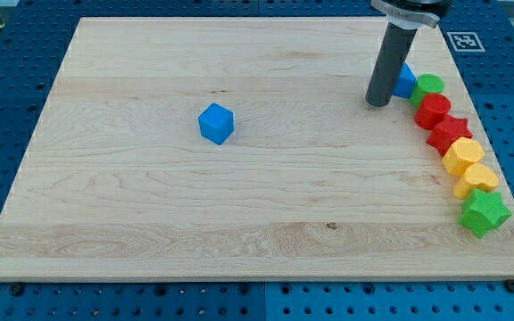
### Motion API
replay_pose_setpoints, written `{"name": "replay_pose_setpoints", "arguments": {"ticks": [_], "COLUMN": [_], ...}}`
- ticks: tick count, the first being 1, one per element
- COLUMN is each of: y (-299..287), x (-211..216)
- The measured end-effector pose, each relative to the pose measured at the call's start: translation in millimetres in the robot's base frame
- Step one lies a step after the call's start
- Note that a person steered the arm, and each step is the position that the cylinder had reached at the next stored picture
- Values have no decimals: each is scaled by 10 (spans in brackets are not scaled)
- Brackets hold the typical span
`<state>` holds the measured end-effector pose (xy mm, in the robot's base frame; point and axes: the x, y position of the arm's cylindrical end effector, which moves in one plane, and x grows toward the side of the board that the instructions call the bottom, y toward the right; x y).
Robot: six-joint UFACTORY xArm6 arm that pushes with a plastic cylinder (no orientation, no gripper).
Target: Move the blue triangle on top left side of the green circle
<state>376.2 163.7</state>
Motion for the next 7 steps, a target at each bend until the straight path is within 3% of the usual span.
{"name": "replay_pose_setpoints", "arguments": {"ticks": [7], "y": [12], "x": [-549]}}
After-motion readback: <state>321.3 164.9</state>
